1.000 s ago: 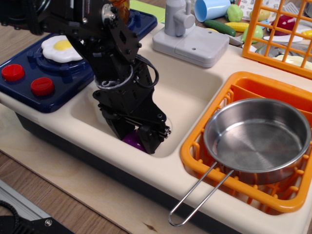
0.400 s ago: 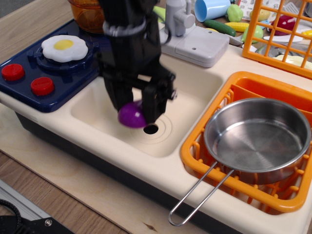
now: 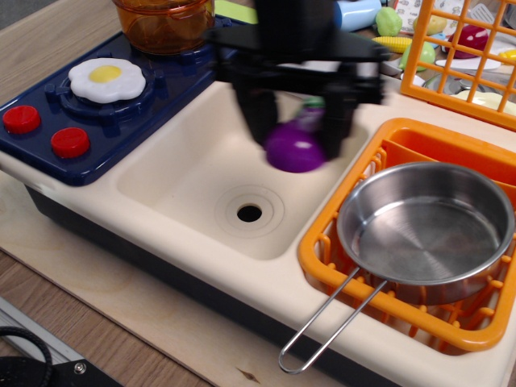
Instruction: Put eggplant into pan
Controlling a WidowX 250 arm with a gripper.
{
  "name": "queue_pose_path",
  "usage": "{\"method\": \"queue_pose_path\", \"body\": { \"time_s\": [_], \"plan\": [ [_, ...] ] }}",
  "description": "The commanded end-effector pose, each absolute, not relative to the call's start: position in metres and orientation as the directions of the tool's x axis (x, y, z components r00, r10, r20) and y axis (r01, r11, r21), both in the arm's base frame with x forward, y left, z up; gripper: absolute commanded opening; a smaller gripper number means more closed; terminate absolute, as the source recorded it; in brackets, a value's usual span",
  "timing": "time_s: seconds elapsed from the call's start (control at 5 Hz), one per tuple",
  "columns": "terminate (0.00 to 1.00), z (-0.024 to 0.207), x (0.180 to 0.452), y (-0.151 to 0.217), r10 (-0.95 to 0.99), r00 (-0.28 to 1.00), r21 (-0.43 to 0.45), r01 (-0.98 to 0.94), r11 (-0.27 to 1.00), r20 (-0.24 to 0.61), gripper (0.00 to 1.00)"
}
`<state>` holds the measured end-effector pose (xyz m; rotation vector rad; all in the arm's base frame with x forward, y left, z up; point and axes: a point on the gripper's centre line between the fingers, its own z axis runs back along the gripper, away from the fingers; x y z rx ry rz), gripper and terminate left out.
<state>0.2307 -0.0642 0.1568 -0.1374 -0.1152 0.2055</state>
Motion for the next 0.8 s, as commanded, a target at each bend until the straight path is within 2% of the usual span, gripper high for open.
{"method": "queue_pose_path", "body": {
  "time_s": [0.0, 0.2, 0.4, 0.6],
  "plan": [
    [0.0, 0.17, 0.244, -0.104, 0.242, 0.96, -0.194, -0.214, 0.957, 0.139, 0.0],
    [0.0, 0.172, 0.248, -0.131, 0.236, 0.959, -0.185, -0.207, 0.961, 0.155, 0.0],
    [0.0, 0.174, 0.251, -0.148, 0.205, 0.969, -0.205, -0.175, 0.963, 0.137, 1.0],
    [0.0, 0.174, 0.251, -0.148, 0.205, 0.969, -0.205, -0.175, 0.963, 0.137, 1.0]
  ]
}}
